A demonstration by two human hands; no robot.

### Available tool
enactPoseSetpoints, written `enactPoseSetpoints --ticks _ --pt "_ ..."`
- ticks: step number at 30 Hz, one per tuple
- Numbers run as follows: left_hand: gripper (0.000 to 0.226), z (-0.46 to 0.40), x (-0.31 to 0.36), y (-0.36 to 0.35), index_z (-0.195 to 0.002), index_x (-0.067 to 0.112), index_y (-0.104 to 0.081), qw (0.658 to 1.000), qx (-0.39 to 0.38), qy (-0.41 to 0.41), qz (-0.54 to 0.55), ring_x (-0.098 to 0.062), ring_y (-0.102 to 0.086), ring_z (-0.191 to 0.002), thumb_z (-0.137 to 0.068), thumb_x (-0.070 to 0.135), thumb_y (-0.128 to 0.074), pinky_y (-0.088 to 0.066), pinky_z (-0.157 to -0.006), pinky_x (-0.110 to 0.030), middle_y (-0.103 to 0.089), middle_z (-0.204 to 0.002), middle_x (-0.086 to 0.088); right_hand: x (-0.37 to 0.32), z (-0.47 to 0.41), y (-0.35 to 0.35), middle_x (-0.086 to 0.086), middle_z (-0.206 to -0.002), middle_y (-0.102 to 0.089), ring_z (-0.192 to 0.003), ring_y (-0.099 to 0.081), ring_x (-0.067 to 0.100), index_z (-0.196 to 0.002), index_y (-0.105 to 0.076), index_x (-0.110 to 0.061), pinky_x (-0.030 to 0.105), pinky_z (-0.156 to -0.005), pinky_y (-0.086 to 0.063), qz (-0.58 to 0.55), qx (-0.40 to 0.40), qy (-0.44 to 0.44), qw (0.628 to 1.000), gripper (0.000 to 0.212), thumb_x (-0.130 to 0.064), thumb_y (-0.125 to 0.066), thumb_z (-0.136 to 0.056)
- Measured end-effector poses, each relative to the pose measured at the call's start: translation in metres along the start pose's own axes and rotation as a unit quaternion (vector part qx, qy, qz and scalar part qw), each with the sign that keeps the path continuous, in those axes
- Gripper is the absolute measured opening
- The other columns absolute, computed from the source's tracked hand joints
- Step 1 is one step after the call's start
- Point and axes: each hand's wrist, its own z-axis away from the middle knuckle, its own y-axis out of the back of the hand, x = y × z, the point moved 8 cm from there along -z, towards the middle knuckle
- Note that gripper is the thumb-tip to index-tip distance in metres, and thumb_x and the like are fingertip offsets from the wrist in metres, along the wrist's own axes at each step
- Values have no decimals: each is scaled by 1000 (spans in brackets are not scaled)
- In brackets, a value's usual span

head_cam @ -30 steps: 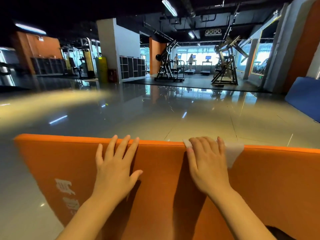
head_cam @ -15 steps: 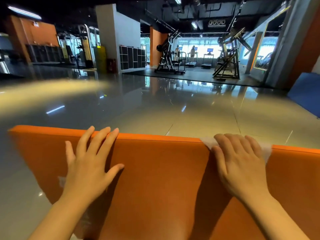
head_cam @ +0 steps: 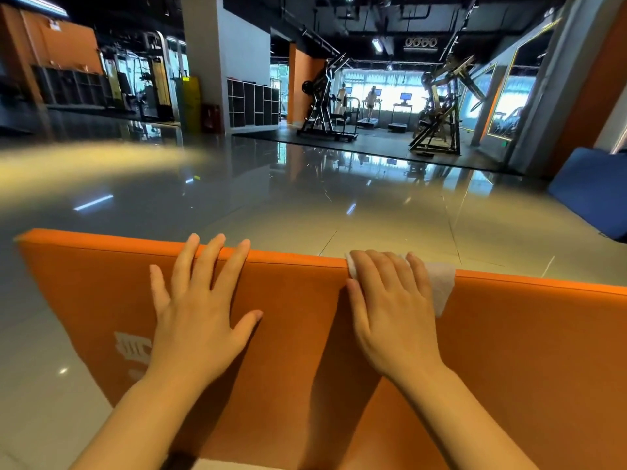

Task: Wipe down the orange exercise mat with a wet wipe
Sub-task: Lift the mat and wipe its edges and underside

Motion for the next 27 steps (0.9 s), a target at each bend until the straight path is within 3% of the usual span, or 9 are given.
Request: enactPoseSetpoints --ticks 4,9,12,15,22,27 --pt "109 13 32 0 -152 22 -29 1000 7 -18 -5 -34 -19 -146 -63 42 -89 -18 -106 -73 -32 -156 -14 19 10 15 2 -119 -61 -111 -55 25 -130 -56 -18 43 -108 -32 31 -17 57 998 40 -35 -35 -100" --pt "106 28 57 -3 -155 24 -21 1000 19 18 -2 -36 -7 -149 -71 53 -80 -11 -107 -72 -17 -161 -17 97 29 44 6 -117 -62 -110 -57 30 -128 -56 -16 45 -107 -32 80 -30 11 996 44 -40 -34 -99" --pt "98 34 90 -4 -154 24 -26 999 22 -42 -27 -38 -12 -148 -70 58 -63 -9 -106 -74 -21 -161 -15 151 42 64 10 -117 -63 -109 -56 33 -126 -59 -13 48 -105 -35 100 -27 -17 994 47 -42 -36 -98" --pt "96 41 128 -11 -155 25 -26 995 11 -90 -29 -36 -13 -149 -72 59 -60 -9 -108 -73 -21 -162 -13 192 53 81 12 -117 -63 -109 -54 33 -124 -60 -11 48 -104 -33 120 -32 -38 992 48 -43 -36 -97" --pt "88 61 171 -7 -154 27 -24 997 9 -66 26 -35 -11 -148 -82 57 -65 -7 -109 -68 -20 -161 -14 203 75 98 10 -121 -61 -113 -52 31 -127 -56 -16 47 -109 -29 104 -47 -45 992 46 -45 -36 -98" --pt "100 85 211 -1 -154 32 -19 997 -6 -17 78 -35 -2 -149 -75 51 -76 -3 -111 -65 -9 -163 -13 213 92 117 10 -125 -60 -116 -51 30 -130 -54 -18 47 -112 -29 110 -84 -48 989 47 -48 -34 -99"
